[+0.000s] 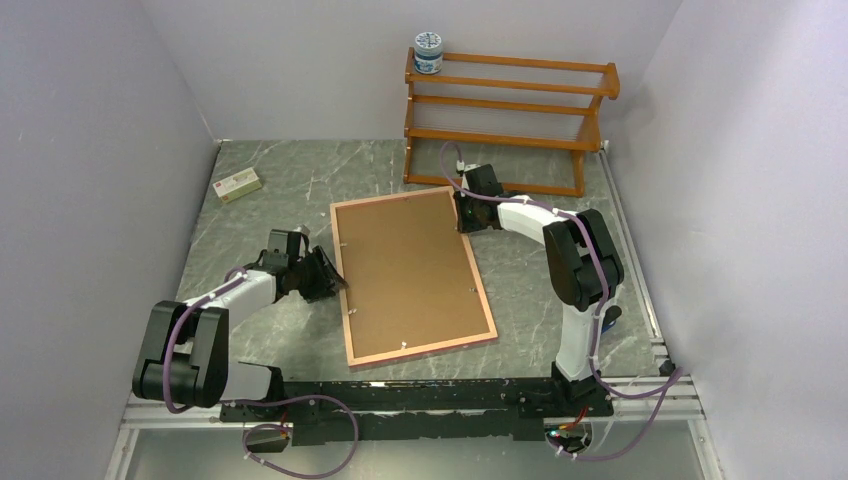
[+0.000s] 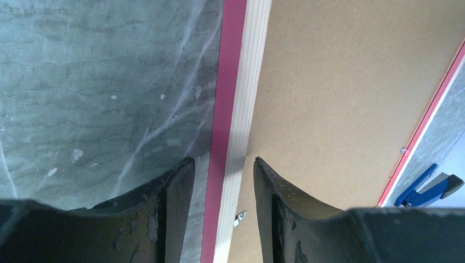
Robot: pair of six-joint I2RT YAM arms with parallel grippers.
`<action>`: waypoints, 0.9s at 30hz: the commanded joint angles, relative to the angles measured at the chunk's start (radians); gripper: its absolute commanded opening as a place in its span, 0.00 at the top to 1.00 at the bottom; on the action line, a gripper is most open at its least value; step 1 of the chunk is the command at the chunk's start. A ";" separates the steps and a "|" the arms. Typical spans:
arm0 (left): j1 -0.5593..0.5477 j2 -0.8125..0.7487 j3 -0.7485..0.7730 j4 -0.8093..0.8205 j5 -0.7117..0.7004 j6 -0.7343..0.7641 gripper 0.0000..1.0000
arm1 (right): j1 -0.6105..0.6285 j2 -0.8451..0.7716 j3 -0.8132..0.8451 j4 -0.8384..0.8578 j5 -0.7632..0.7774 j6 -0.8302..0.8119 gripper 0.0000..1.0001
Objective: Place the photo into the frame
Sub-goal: Install the photo frame at the center of the board.
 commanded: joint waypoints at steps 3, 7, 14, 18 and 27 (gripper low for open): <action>0.000 0.018 0.002 -0.038 -0.011 0.033 0.50 | -0.001 0.062 0.001 0.037 0.065 0.016 0.80; 0.002 0.017 0.000 -0.039 -0.011 0.035 0.50 | 0.000 0.072 -0.015 0.057 0.070 0.034 0.71; 0.000 0.023 -0.005 -0.029 -0.005 0.031 0.50 | 0.000 0.089 0.001 0.042 0.111 0.025 0.57; 0.000 0.034 -0.003 -0.023 0.001 0.032 0.50 | 0.000 0.106 0.007 0.041 0.104 0.016 0.62; 0.000 0.043 -0.009 -0.017 0.008 0.034 0.51 | -0.001 0.117 -0.001 0.055 0.098 0.021 0.82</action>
